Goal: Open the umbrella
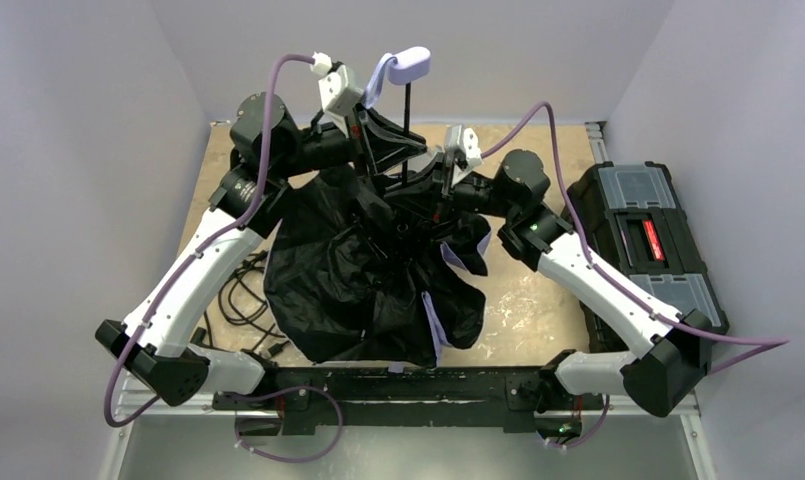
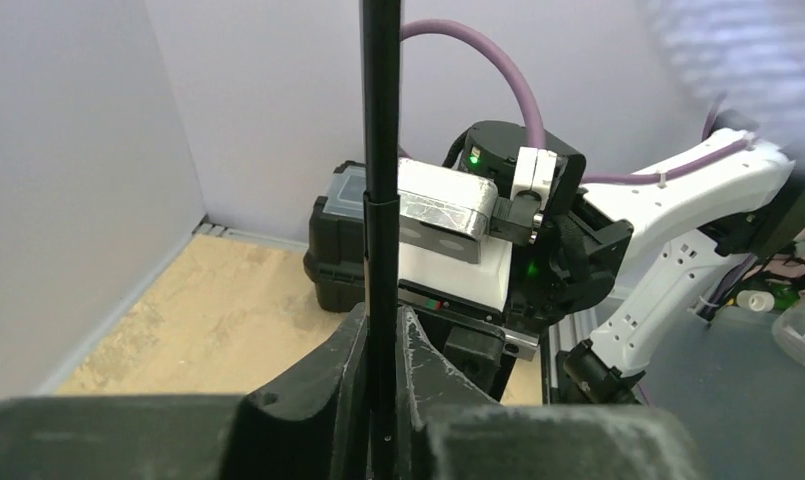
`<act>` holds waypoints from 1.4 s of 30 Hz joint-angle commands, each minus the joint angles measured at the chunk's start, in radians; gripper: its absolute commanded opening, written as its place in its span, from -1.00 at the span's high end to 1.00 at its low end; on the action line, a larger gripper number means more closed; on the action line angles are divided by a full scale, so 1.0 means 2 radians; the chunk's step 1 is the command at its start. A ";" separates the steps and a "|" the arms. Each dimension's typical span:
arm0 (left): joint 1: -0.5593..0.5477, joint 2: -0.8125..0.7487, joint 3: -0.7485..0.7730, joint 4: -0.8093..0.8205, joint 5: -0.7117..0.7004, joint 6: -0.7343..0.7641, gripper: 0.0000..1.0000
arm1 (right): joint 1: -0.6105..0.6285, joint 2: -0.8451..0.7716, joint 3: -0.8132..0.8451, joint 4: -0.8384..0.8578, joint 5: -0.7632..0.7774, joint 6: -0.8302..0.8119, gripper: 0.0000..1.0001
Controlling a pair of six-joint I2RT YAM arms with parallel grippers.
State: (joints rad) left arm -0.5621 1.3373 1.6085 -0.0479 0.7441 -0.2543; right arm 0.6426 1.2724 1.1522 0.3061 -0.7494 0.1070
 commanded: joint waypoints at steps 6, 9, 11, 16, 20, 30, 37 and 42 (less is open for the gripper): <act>0.016 -0.010 -0.035 0.074 0.058 -0.028 1.00 | -0.003 -0.019 -0.031 -0.075 -0.011 -0.127 -0.10; 0.024 -0.003 -0.071 0.102 0.089 -0.023 1.00 | -0.013 -0.021 -0.071 -0.101 -0.013 -0.175 -0.22; 0.025 0.005 -0.081 0.110 0.101 -0.014 1.00 | -0.015 -0.016 -0.093 -0.112 -0.015 -0.209 -0.19; 0.031 0.010 -0.076 0.129 0.099 -0.023 1.00 | -0.016 0.015 -0.114 -0.171 -0.001 -0.298 -0.13; 0.051 0.012 -0.060 0.127 0.111 -0.032 1.00 | -0.022 0.025 -0.137 -0.217 0.022 -0.368 -0.12; 0.082 0.007 -0.039 0.129 0.126 -0.042 1.00 | -0.079 0.058 -0.126 -0.373 0.074 -0.516 -0.26; 0.086 0.008 -0.036 0.122 0.126 -0.024 1.00 | -0.113 0.070 -0.115 -0.454 0.110 -0.563 -0.24; 0.078 0.021 -0.043 0.126 0.132 -0.021 1.00 | -0.136 0.024 -0.024 -0.529 0.003 -0.520 -0.32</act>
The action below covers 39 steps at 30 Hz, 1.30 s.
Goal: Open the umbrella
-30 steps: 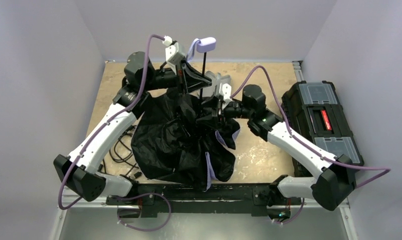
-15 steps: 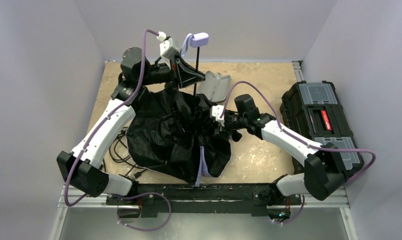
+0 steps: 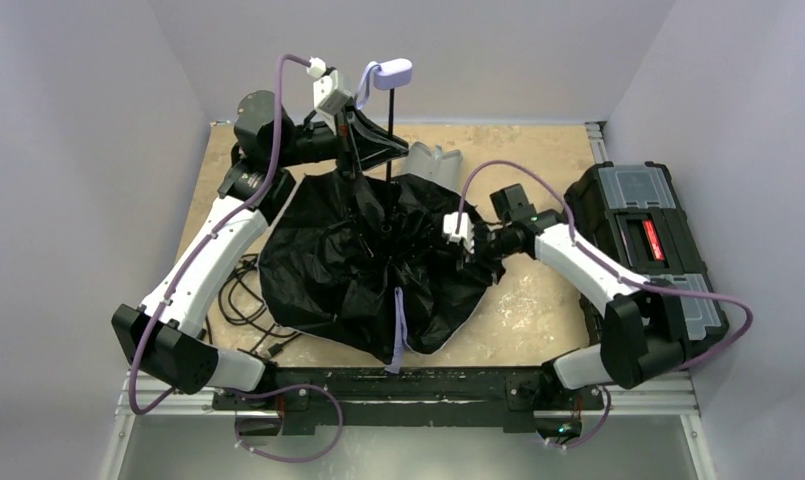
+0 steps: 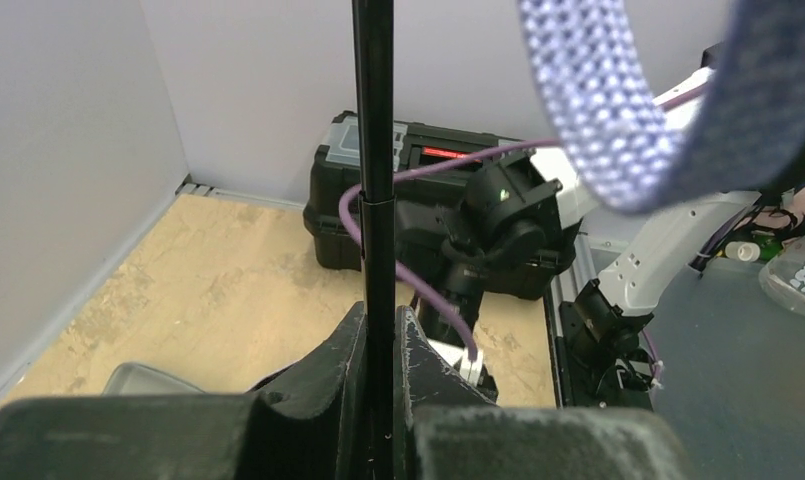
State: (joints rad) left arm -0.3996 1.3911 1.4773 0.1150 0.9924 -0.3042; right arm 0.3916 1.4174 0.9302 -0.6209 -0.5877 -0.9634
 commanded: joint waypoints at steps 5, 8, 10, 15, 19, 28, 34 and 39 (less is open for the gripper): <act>-0.020 0.001 0.014 0.044 0.008 0.016 1.00 | 0.008 -0.095 0.141 0.053 -0.155 0.210 -0.30; -0.027 0.003 0.016 0.043 0.006 0.018 1.00 | 0.051 -0.084 0.148 0.108 -0.126 0.249 -0.04; -0.029 0.004 0.020 0.038 0.003 0.020 1.00 | 0.076 -0.064 0.154 0.113 -0.111 0.240 0.11; -0.030 0.003 0.031 0.030 -0.001 0.020 1.00 | 0.100 -0.017 0.127 0.117 -0.064 0.170 0.19; -0.030 -0.001 0.046 0.019 -0.003 0.021 1.00 | 0.099 -0.009 0.083 0.092 -0.027 0.098 0.12; -0.016 -0.003 0.077 0.023 0.002 -0.007 1.00 | 0.045 -0.035 0.008 0.027 0.041 0.005 0.29; -0.015 0.012 0.081 0.015 0.015 -0.004 1.00 | 0.025 -0.065 0.059 -0.019 -0.019 0.026 -0.13; -0.026 0.021 0.074 0.023 0.011 -0.003 1.00 | 0.025 -0.082 0.150 0.037 -0.114 0.151 -0.29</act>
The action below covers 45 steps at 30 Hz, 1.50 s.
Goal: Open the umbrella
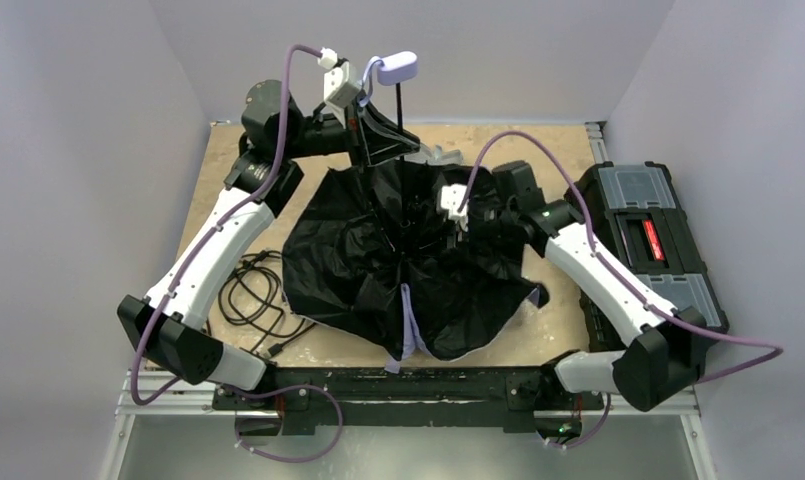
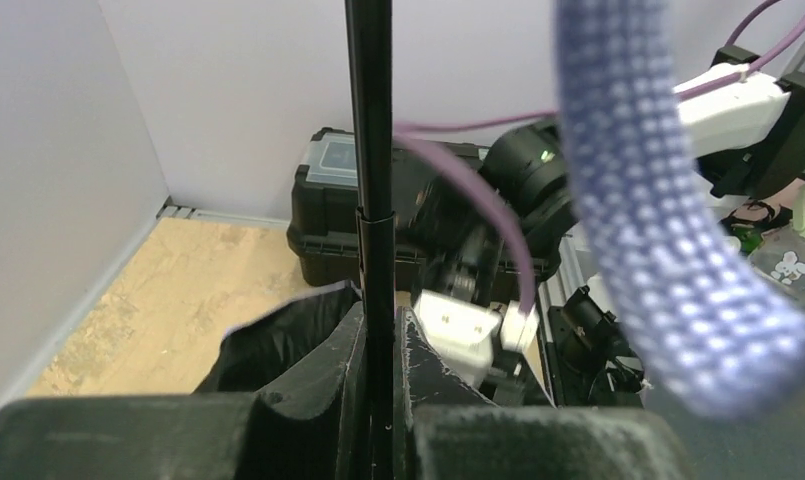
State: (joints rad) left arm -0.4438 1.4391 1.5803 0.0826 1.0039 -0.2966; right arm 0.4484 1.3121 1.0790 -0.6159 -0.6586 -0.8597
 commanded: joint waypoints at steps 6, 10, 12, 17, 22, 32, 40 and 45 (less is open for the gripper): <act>-0.010 0.003 0.025 0.060 -0.006 -0.020 1.00 | 0.005 -0.040 0.039 0.249 -0.093 0.297 -0.33; -0.010 0.001 0.033 0.055 -0.007 -0.020 1.00 | 0.021 -0.042 -0.004 0.351 -0.103 0.360 -0.18; -0.010 0.000 0.036 0.051 -0.008 -0.018 1.00 | 0.033 -0.047 -0.026 0.378 -0.093 0.368 -0.20; -0.010 -0.004 0.042 0.051 -0.013 -0.024 1.00 | 0.062 -0.044 -0.072 0.440 -0.023 0.388 -0.29; -0.010 0.001 0.055 0.059 -0.019 -0.037 1.00 | 0.068 -0.022 -0.115 0.472 0.009 0.388 -0.30; 0.003 0.028 0.140 0.055 -0.038 -0.060 1.00 | 0.068 0.005 -0.182 0.411 0.022 0.254 -0.79; 0.011 0.058 0.216 0.058 -0.032 -0.084 1.00 | 0.068 0.021 -0.181 0.386 0.041 0.202 -0.98; 0.011 0.056 0.194 0.023 -0.004 -0.065 1.00 | 0.061 0.010 -0.119 0.371 0.006 0.248 -0.97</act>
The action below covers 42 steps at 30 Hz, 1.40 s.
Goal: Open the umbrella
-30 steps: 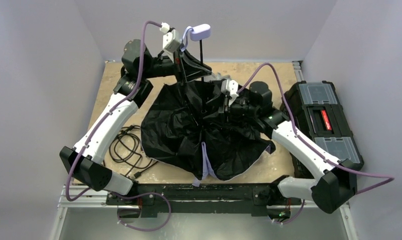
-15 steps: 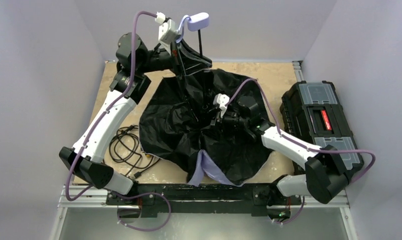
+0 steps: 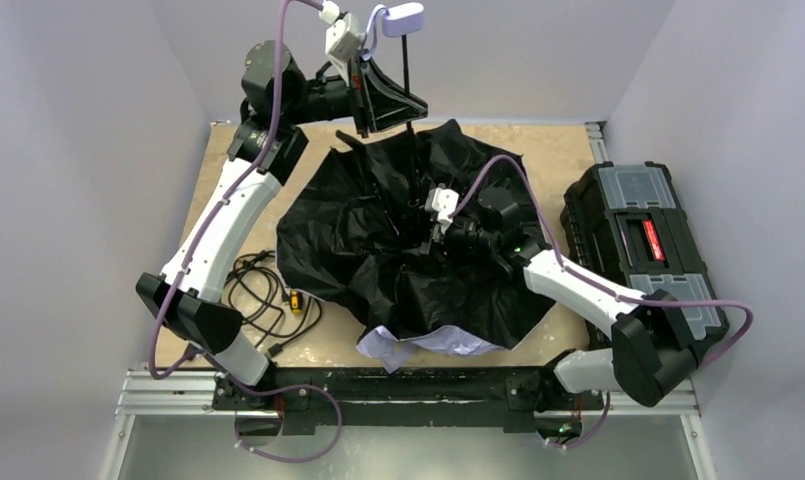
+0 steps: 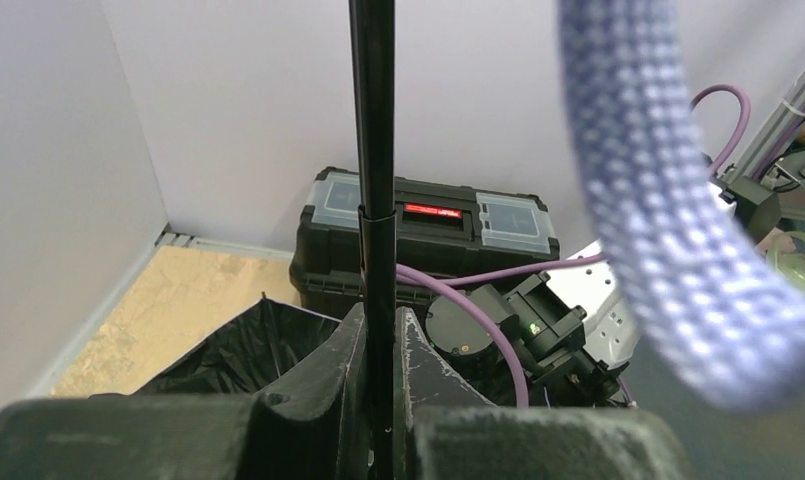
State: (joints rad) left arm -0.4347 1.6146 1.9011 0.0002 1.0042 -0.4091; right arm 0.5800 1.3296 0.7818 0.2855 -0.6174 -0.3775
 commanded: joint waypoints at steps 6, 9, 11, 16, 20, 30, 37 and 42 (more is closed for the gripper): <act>-0.010 -0.059 -0.052 -0.017 0.017 0.116 1.00 | -0.005 -0.032 0.145 -0.095 -0.044 0.095 -0.97; -0.014 -0.061 -0.065 -0.022 0.021 0.129 1.00 | -0.005 -0.041 0.171 -0.081 -0.048 0.133 -0.98; -0.017 -0.061 -0.064 -0.023 0.024 0.129 1.00 | -0.005 -0.041 0.177 -0.070 -0.037 0.144 -0.97; -0.024 -0.065 -0.063 -0.013 0.024 0.120 1.00 | -0.004 -0.004 0.185 -0.022 -0.037 0.181 -0.32; -0.023 -0.064 -0.042 -0.017 0.011 0.100 1.00 | -0.004 0.015 0.194 -0.005 -0.031 0.198 0.56; 0.039 -0.163 -0.210 0.101 -0.050 0.038 -0.59 | -0.006 0.009 0.213 0.034 -0.022 0.244 1.00; 0.055 -0.256 -0.359 -0.020 -0.085 0.258 -0.54 | -0.006 0.007 0.230 0.093 0.018 0.308 1.00; 0.031 -0.214 -0.344 -0.071 -0.066 0.313 -0.18 | -0.006 0.005 0.244 0.092 0.047 0.314 1.00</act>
State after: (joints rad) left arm -0.3378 1.1034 1.1912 -0.0505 0.8658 0.0536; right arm 0.5701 1.3754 1.1950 0.3458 -0.6003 0.2020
